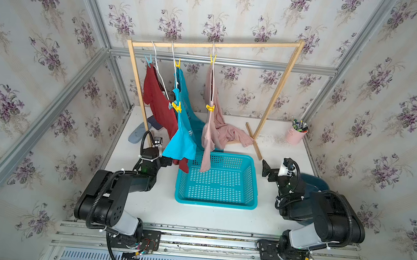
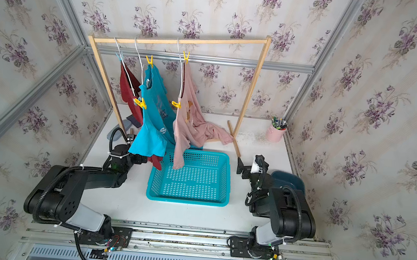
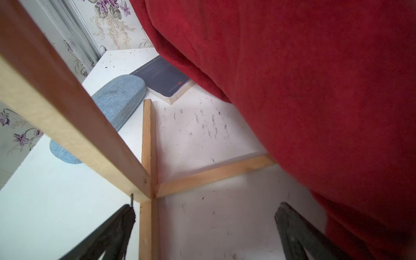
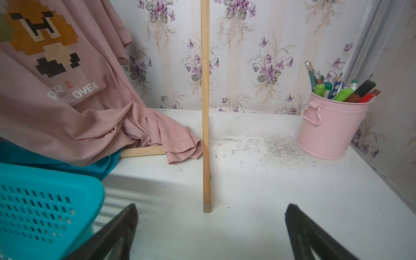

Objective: Remove the clothespins securing t-shirts to the hanger
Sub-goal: Pick up the hanger from the clothes rail.

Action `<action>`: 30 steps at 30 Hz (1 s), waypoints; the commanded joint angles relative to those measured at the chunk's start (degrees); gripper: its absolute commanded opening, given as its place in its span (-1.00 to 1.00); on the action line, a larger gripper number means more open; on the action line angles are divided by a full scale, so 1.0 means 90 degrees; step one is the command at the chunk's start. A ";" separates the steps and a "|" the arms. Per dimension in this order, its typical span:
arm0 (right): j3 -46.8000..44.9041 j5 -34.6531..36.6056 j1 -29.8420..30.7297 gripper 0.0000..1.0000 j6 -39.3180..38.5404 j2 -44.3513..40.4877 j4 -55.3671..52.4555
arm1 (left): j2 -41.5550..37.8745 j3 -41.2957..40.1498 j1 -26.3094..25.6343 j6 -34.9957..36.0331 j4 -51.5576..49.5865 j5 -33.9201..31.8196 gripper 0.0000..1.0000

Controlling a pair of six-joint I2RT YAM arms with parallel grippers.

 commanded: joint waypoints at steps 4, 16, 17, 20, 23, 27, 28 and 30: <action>0.0014 -0.0005 -0.0006 1.00 -0.0085 0.0009 0.0150 | 0.0011 0.0040 0.0003 0.0023 0.0182 0.0013 0.99; 0.0014 -0.0003 -0.0006 1.00 -0.0090 0.0013 0.0150 | 0.0008 0.0038 0.0000 0.0017 0.0189 0.0020 0.99; 0.0014 0.0001 -0.0006 1.00 -0.0084 0.0009 0.0155 | 0.0011 0.0032 0.0003 0.0017 0.0189 0.0020 0.99; 0.0014 0.0001 -0.0006 1.00 -0.0082 0.0005 0.0154 | 0.0003 0.0030 0.0003 0.0019 0.0189 0.0020 0.99; 0.0014 0.0079 -0.0006 1.00 -0.0054 0.0013 0.0150 | -0.0001 0.0026 0.0003 0.0018 0.0187 0.0020 0.99; -0.0020 0.0858 -0.0006 1.00 0.0253 -0.0001 0.0213 | 0.0004 0.0028 0.0003 0.0022 0.0194 0.0020 0.99; -0.0024 0.1209 -0.0006 1.00 0.0387 -0.0004 0.0219 | 0.0001 0.0029 0.0001 0.0017 0.0189 0.0021 0.99; 0.0021 0.1936 -0.0006 1.00 0.0699 -0.0006 0.0104 | 0.0007 0.0036 -0.0003 0.0017 0.0186 0.0020 0.99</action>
